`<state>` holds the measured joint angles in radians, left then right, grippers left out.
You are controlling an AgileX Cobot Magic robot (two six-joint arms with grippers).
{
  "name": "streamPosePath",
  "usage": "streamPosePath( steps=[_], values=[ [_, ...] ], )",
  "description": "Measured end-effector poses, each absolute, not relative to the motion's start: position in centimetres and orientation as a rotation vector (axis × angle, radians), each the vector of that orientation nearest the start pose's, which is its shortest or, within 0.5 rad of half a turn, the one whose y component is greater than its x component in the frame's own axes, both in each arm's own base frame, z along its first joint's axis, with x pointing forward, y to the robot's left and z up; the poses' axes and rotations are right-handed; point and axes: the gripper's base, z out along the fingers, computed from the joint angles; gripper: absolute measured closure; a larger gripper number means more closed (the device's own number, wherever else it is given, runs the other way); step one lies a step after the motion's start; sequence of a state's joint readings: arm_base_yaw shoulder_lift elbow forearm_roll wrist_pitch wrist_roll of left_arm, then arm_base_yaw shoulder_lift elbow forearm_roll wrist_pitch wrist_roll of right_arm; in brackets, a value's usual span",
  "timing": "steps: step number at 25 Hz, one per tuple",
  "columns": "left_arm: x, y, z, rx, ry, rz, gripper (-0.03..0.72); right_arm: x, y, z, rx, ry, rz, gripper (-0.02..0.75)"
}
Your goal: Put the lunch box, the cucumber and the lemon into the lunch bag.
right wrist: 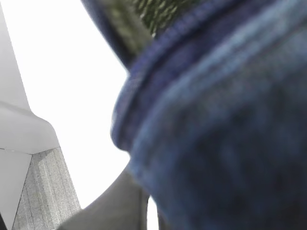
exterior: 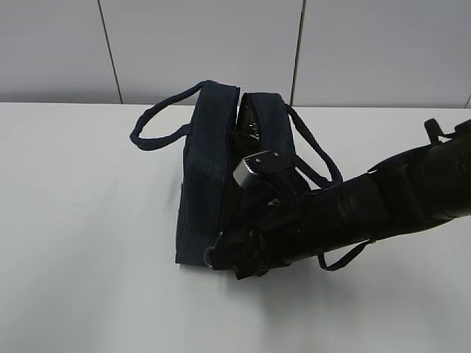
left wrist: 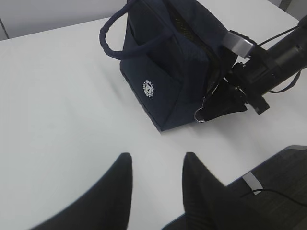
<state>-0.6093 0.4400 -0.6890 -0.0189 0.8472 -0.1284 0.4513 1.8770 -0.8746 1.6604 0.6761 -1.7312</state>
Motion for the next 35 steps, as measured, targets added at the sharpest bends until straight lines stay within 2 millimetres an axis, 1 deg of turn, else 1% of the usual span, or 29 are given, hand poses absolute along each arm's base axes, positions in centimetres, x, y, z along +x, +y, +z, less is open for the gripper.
streamPosePath(
  steps=[3, 9, 12, 18, 21, 29, 35],
  values=[
    [5.6, -4.1, 33.7, 0.499, 2.055, -0.471, 0.45, 27.9, 19.8, 14.8, -0.904, 2.234, 0.998, 0.738],
    [5.5, -4.3, 33.7, 0.494, 2.061, -0.5, 0.45, 27.5, 19.7, 14.7, -0.895, 2.296, 1.013, 0.738],
    [5.5, -4.3, 33.7, 0.494, 2.061, -0.503, 0.45, 27.4, 19.7, 15.2, -0.89, 2.292, 1.014, 0.738],
    [5.5, -4.3, 33.7, 0.493, 2.059, -0.503, 0.45, 27.0, 19.5, 18.2, -0.895, 2.205, 1.014, 0.738],
    [5.5, -4.3, 33.7, 0.493, 2.059, -0.503, 0.45, 26.9, 19.4, 19.0, -0.891, 2.183, 1.01, 0.738],
    [5.5, -4.3, 33.8, 0.492, 2.06, -0.509, 0.45, 26.9, 19.3, 19.9, -0.881, 2.161, 0.988, 0.738],
    [5.5, -4.3, 33.8, 0.491, 2.06, -0.513, 0.45, 27.7, 19.5, 22.6, -0.88, 2.068, 0.951, 0.738]
  ],
)
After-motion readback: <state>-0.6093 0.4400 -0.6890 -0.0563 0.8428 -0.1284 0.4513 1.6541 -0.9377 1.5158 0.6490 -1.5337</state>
